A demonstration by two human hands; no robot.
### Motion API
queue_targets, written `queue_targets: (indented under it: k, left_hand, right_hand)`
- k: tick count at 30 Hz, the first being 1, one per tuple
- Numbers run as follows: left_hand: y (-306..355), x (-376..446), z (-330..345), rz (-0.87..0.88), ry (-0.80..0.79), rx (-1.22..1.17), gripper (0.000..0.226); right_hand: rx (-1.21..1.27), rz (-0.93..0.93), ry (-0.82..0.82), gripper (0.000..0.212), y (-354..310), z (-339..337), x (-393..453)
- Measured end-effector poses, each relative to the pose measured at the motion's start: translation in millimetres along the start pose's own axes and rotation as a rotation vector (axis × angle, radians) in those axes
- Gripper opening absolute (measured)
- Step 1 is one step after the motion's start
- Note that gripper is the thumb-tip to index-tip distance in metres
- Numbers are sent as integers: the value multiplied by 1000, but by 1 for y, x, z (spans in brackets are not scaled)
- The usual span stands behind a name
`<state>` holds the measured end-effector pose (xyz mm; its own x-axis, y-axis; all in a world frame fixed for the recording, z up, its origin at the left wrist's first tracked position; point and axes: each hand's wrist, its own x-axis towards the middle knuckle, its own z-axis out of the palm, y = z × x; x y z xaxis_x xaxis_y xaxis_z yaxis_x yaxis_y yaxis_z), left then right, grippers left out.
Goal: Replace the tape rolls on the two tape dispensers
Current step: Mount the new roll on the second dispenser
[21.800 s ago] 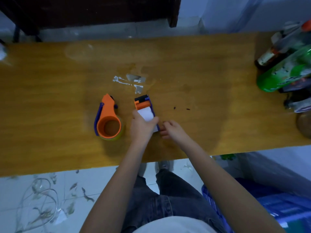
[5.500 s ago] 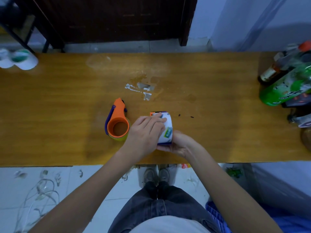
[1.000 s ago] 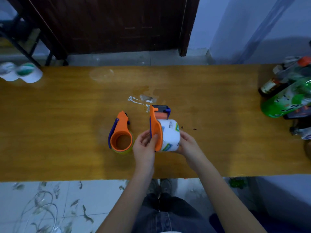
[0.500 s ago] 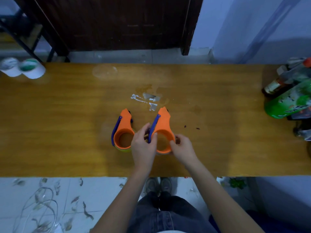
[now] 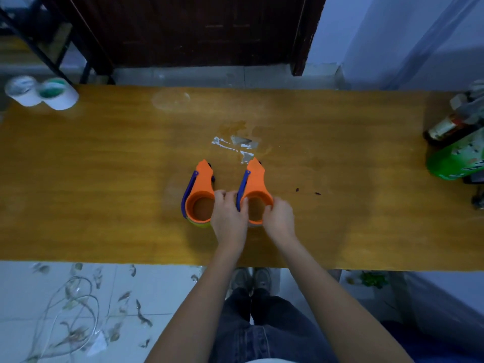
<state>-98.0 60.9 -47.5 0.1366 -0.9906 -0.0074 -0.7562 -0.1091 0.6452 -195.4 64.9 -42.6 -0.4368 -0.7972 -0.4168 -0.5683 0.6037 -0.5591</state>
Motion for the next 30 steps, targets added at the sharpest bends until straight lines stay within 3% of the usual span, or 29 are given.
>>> queue_targets:
  k: [5, 8, 24, 30]
  left_hand:
    - [-7, 3, 0, 135, 47, 513, 24]
    - [-7, 7, -2, 149, 87, 675, 27]
    - [0, 14, 3, 25, 25, 641, 27]
    - [-8, 13, -3, 68, 1, 618, 30]
  right_hand:
    - [-51, 37, -15, 27, -3, 11, 3]
    - [-110, 30, -5, 28, -1, 14, 5]
    - [87, -153, 20, 23, 16, 19, 10]
    - [79, -204, 67, 27, 20, 20, 11]
